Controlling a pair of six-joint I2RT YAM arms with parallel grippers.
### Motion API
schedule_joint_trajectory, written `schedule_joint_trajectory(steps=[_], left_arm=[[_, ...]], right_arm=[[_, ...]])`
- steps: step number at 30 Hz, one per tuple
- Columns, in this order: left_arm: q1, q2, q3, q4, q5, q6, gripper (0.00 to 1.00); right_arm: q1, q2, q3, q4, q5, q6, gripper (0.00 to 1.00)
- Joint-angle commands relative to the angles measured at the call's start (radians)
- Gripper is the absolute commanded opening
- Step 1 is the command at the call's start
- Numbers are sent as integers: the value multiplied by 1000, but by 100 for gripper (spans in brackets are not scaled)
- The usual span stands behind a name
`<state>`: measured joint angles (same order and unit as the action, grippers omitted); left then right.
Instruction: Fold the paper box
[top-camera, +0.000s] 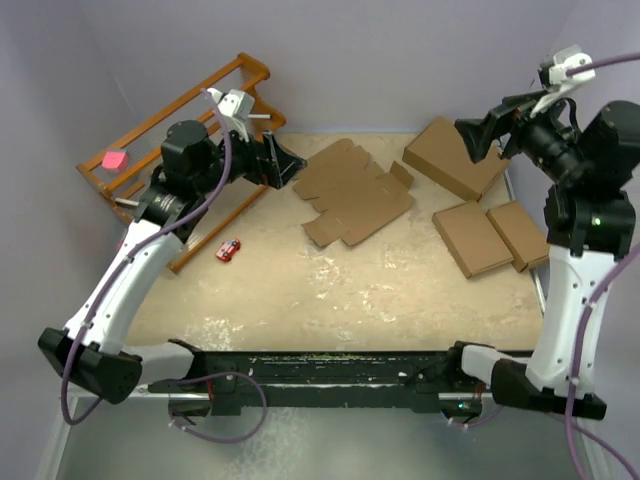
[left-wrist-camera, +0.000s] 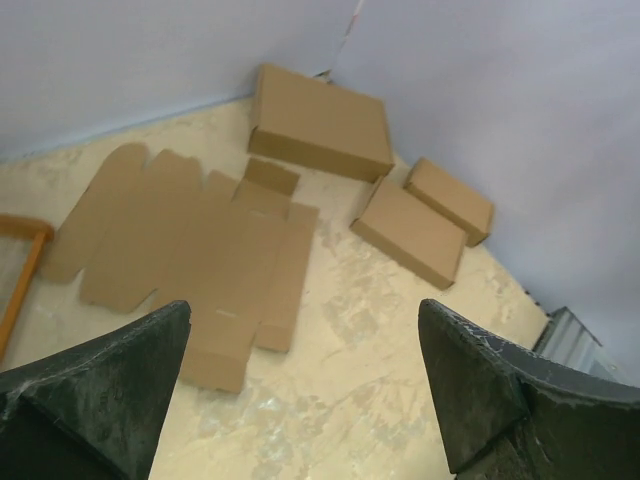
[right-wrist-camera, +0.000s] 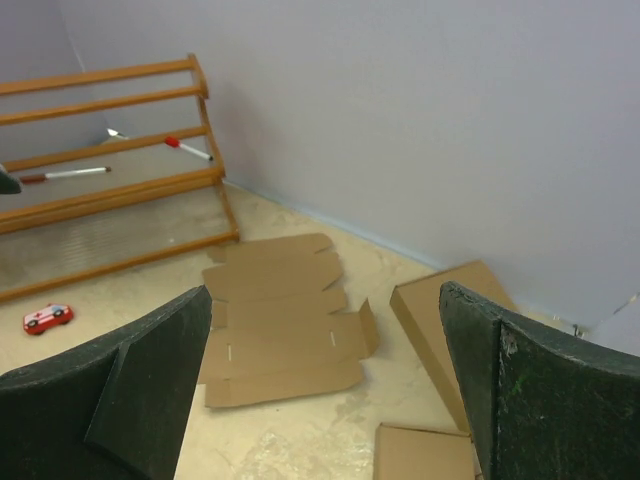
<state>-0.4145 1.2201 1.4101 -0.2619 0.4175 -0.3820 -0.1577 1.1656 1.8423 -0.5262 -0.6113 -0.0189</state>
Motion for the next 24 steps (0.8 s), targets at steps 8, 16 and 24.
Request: schedule_joint_trajectory(steps=[8, 16, 24], left_arm=[[162, 151, 6, -45, -106, 72, 98], [267, 38, -64, -23, 3, 6, 98], [228, -158, -212, 28, 107, -123, 98]], right_arm=[[0, 263, -35, 29, 96, 10, 100], [0, 275, -186, 92, 95, 89, 100], [1, 128, -393, 158, -5, 47, 100]])
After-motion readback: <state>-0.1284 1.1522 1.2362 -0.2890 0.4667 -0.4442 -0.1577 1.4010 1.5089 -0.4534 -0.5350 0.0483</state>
